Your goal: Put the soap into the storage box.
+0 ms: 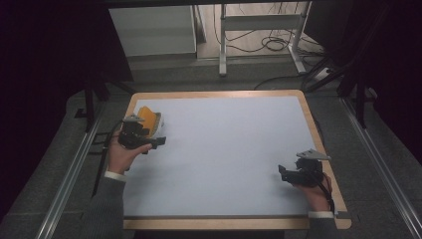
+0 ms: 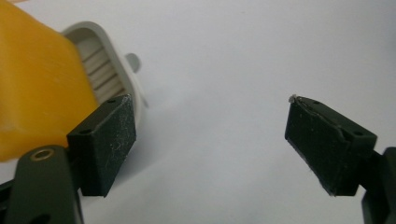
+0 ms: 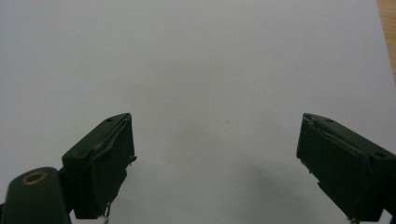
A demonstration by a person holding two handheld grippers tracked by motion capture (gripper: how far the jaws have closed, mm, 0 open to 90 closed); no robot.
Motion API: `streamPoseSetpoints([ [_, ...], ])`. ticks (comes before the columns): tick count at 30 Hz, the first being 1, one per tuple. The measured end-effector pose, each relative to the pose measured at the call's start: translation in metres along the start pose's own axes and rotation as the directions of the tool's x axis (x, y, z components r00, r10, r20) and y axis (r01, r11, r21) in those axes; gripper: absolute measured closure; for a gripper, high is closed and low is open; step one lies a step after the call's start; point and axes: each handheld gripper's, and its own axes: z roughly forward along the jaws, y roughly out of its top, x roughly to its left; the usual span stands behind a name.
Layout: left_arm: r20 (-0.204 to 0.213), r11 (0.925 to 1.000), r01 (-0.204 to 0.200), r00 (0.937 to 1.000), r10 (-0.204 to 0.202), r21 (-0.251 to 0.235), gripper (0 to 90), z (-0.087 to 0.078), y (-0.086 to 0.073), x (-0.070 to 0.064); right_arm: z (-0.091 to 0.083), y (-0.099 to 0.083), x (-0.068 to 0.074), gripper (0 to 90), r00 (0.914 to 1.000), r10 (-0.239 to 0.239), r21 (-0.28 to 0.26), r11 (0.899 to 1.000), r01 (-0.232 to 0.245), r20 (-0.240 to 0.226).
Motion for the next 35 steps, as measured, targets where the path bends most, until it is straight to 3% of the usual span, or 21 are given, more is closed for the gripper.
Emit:
streamPoseSetpoints([
  [4,0.013,0.9999,-0.013,0.9998,0.013,-0.002,17.7,-0.003,-0.020,-0.010,0.002,0.000,0.002,11.1,1.0000,-0.008,0.003,1.000,0.008,-0.004],
  [8,0.030,1.0000,0.000,0.9996,0.000,0.008,18.5,-0.001,-0.040,-0.016,0.002,0.000,0.004,11.2,0.9999,-0.011,0.005,1.000,0.011,-0.004],
  [10,0.045,0.9996,-0.021,0.9988,0.021,0.017,18.7,0.000,-0.049,-0.017,0.002,0.000,0.004,11.1,0.9999,-0.009,0.003,1.000,0.009,-0.006],
  [15,0.035,1.0000,-0.007,0.9994,0.008,-0.004,19.2,-0.005,-0.066,-0.019,0.002,0.001,0.006,11.1,0.9999,-0.015,0.003,1.000,0.015,-0.008],
  [19,0.045,0.9997,-0.024,0.9987,0.024,0.009,19.3,-0.003,-0.079,-0.022,0.002,0.001,0.005,11.2,0.9999,-0.014,0.002,1.000,0.014,-0.007],
  [22,0.060,0.9991,-0.042,0.9974,0.042,0.001,20.0,-0.002,-0.081,-0.024,0.002,0.001,0.005,11.1,0.9999,-0.013,0.000,1.000,0.013,-0.007],
  [27,0.031,0.9999,-0.012,0.9994,0.013,-0.010,20.2,-0.003,-0.080,-0.022,0.003,0.001,0.008,11.2,0.9997,-0.018,-0.008,1.000,0.018,-0.018],
  [31,0.022,0.9981,0.013,0.9997,-0.012,-0.061,23.1,-0.005,-0.083,-0.021,0.002,0.002,0.010,11.1,0.9994,-0.029,-0.023,0.999,0.029,-0.020],
  [35,0.011,0.9991,0.010,0.9999,-0.010,-0.041,21.9,-0.002,-0.085,-0.020,0.002,0.003,0.011,11.1,0.9994,-0.030,-0.045,0.999,0.029,-0.015],
])
